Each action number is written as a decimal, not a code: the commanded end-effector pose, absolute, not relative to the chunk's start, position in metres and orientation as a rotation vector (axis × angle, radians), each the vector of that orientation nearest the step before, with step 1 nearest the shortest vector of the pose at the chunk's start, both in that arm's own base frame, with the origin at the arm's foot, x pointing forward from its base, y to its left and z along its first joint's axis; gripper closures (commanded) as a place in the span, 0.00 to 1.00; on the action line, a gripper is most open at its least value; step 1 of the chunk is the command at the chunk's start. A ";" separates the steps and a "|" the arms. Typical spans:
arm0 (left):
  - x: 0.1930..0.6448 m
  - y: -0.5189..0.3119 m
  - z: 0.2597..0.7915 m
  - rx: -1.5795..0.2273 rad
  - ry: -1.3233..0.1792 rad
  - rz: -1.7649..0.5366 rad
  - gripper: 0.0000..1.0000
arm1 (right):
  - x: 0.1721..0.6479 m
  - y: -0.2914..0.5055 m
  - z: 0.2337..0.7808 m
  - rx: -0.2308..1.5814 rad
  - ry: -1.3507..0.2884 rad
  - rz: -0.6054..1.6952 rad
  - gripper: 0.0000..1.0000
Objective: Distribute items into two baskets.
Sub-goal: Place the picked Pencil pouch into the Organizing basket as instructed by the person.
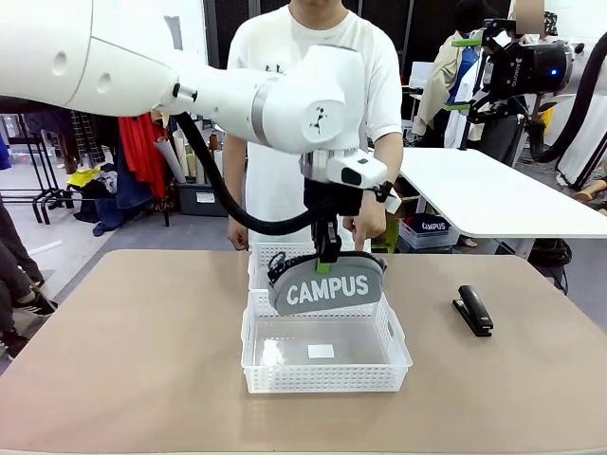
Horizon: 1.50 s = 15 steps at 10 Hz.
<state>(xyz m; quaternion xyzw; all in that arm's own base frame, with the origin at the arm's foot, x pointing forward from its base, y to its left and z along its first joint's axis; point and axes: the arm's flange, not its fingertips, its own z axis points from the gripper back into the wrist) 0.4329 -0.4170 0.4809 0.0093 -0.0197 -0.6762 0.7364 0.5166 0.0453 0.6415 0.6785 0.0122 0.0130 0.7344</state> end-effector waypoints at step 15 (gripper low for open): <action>0.447 -0.430 0.381 -0.003 0.096 -1.602 0.81 | 0.515 0.045 0.643 1.493 0.024 0.031 0.00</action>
